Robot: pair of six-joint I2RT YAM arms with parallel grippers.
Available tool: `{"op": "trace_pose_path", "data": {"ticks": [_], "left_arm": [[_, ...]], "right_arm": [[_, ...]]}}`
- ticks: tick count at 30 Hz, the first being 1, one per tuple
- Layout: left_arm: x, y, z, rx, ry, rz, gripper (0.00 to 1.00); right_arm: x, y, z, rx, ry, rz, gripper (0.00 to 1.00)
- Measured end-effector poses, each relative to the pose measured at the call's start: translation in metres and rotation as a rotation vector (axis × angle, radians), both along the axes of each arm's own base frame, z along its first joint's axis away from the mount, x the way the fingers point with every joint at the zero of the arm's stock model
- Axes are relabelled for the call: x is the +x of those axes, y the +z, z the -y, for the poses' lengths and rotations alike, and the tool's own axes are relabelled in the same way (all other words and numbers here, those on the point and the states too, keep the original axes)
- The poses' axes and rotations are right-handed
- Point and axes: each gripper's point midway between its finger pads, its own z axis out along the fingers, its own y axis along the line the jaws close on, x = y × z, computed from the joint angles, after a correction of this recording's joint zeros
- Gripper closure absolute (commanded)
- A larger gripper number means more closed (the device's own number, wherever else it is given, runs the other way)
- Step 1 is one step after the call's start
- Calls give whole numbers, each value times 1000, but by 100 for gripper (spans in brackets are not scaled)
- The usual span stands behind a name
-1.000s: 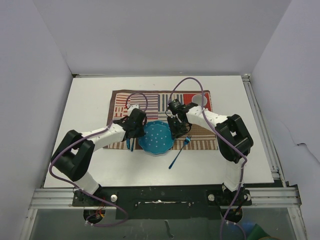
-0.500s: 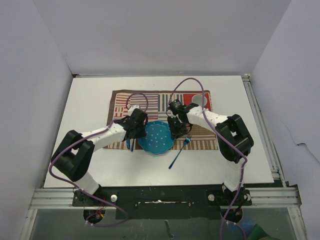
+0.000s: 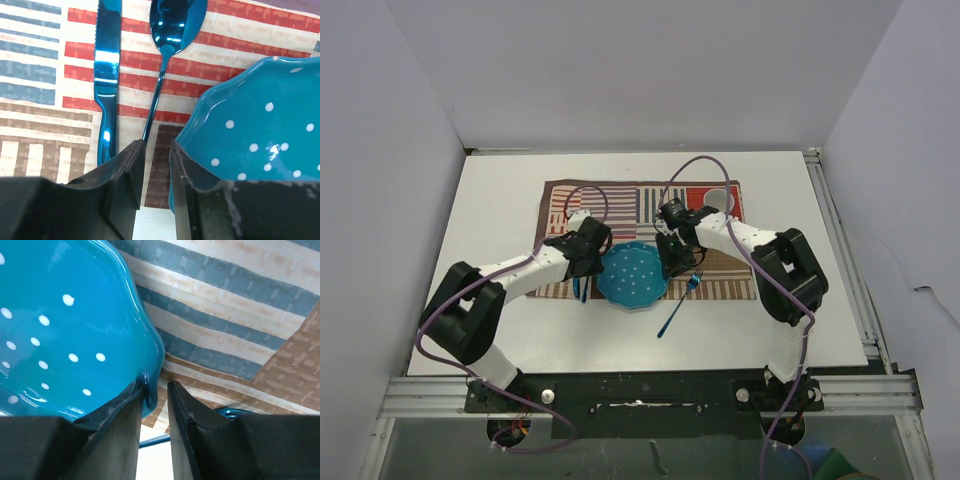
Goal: Set the dinner table for one person
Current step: Pick up the plate from the napkin.
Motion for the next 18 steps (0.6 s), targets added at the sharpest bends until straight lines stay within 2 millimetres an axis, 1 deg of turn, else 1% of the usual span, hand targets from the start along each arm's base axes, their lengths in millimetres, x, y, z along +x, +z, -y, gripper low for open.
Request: {"op": "trace_pose_path", "data": {"ticks": [4, 8, 14, 18], "left_arm": [[1, 1, -5, 22, 11, 7, 73], [-2, -3, -8, 25, 13, -6, 74], [-6, -10, -5, 15, -4, -36, 75], [-8, -12, -4, 15, -11, -42, 75]], "right_arm": [[0, 0, 0, 6, 0, -3, 73], [0, 0, 0, 6, 0, -3, 73], [0, 0, 0, 6, 0, -3, 74], [0, 0, -1, 7, 0, -3, 74]]}}
